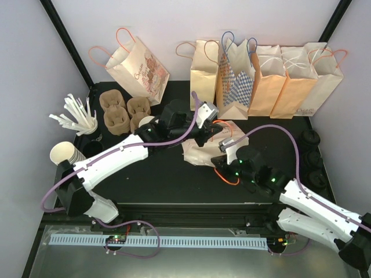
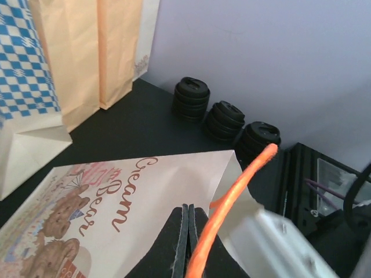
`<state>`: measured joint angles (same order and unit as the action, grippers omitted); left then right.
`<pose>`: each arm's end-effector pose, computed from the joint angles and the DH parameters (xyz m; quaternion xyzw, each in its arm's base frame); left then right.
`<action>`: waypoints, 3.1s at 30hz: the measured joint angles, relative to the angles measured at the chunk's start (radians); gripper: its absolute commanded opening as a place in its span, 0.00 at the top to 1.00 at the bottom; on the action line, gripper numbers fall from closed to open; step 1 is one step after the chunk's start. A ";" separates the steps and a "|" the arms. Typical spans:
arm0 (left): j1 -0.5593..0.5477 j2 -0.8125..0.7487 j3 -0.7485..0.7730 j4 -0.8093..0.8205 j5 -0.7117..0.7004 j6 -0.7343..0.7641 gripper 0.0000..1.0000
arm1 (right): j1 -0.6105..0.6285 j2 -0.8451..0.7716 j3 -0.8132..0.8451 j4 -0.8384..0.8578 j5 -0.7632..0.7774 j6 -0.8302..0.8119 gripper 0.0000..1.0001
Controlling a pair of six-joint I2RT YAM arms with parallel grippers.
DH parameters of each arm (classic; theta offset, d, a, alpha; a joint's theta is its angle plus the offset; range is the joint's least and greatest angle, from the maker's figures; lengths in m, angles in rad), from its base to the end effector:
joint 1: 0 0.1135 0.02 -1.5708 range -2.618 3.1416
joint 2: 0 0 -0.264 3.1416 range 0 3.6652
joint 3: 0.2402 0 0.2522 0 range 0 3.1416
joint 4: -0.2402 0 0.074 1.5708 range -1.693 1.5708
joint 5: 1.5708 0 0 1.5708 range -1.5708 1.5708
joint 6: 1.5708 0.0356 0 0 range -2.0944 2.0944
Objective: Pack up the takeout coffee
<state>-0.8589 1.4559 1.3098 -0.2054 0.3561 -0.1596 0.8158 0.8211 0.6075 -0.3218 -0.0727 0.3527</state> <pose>0.2138 -0.2668 0.3625 0.3717 0.7233 -0.4015 0.4212 0.1259 0.1375 0.2576 -0.2168 0.8411 0.2991 0.3951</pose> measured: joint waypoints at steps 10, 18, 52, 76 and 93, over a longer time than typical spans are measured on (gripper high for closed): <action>-0.031 0.039 0.045 0.006 0.032 -0.053 0.98 | 0.178 0.142 -0.003 0.045 0.209 -0.219 0.99; -0.034 0.025 0.045 0.004 0.041 -0.063 0.98 | 0.211 0.137 -0.042 0.183 0.430 -0.333 0.99; -0.035 0.012 0.076 -0.026 0.147 -0.112 0.98 | 0.211 0.193 -0.169 0.518 0.447 -0.729 0.99; -0.039 -0.003 0.008 -0.083 0.145 -0.058 0.98 | 0.211 0.225 0.010 0.240 0.542 -0.980 0.99; -0.039 -0.089 0.025 -0.095 0.190 -0.084 0.98 | 0.212 0.311 -0.026 0.292 0.578 -0.979 0.99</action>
<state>-0.8982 1.3674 1.3346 -0.3004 0.5461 -0.2436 1.0283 1.1316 0.5812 -0.0296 0.5053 -0.6262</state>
